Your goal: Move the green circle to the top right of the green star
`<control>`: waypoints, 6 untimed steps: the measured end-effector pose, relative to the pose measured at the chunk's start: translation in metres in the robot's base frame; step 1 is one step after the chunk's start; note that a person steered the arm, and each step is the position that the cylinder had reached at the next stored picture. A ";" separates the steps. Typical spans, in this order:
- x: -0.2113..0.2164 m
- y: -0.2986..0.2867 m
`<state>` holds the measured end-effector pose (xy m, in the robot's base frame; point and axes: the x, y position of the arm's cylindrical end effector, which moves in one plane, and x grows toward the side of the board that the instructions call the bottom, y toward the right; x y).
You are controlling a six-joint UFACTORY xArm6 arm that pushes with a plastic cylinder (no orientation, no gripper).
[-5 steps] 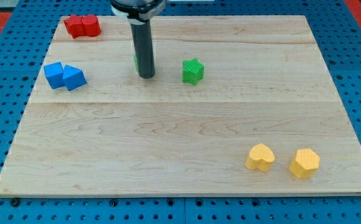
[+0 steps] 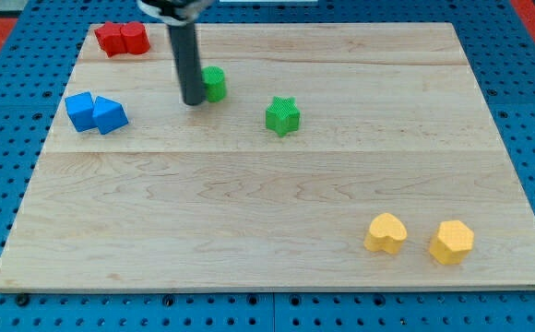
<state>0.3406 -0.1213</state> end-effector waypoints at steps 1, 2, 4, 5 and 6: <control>-0.026 0.029; -0.039 0.124; -0.041 0.112; -0.020 0.118; -0.011 0.185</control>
